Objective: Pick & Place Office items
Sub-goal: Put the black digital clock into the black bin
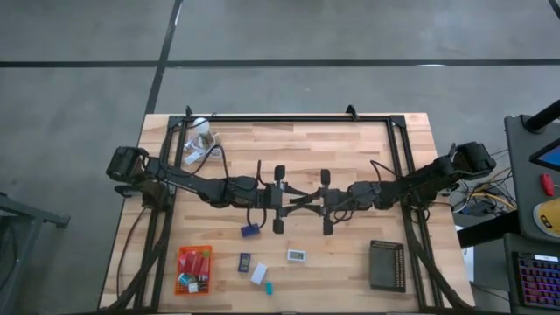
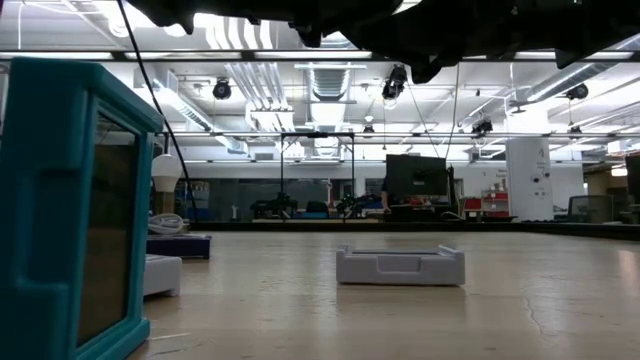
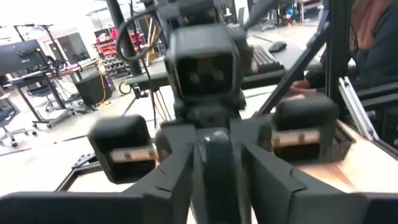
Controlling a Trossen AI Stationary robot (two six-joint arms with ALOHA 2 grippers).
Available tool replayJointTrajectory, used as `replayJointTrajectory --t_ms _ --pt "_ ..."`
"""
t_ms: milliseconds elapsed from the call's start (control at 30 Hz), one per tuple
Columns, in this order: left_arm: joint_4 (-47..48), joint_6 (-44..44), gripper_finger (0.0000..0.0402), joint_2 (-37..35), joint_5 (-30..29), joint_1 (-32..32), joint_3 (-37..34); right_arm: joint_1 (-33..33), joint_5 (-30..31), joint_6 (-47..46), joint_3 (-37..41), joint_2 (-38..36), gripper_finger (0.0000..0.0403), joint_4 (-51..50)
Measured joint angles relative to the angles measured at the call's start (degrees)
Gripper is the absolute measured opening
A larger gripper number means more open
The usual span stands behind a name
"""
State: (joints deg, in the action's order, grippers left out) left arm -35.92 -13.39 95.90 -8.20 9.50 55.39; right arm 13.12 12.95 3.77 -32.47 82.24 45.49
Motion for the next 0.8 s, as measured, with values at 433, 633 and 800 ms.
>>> replayJointTrajectory --t_ms 433,633,800 --pt "-0.1 1.7 0.0227 0.0 0.0 0.0 0.3 0.0 0.0 0.0 0.0 0.0 0.0052 -0.3" --pt "0.0 2.7 0.0242 0.0 0.0 0.1 0.3 0.0 0.1 0.1 0.0 0.0 0.0052 -0.3" --pt "0.0 3.0 0.0245 0.0 0.0 0.2 0.3 0.0 0.1 0.1 0.0 0.0 0.0052 -0.3"
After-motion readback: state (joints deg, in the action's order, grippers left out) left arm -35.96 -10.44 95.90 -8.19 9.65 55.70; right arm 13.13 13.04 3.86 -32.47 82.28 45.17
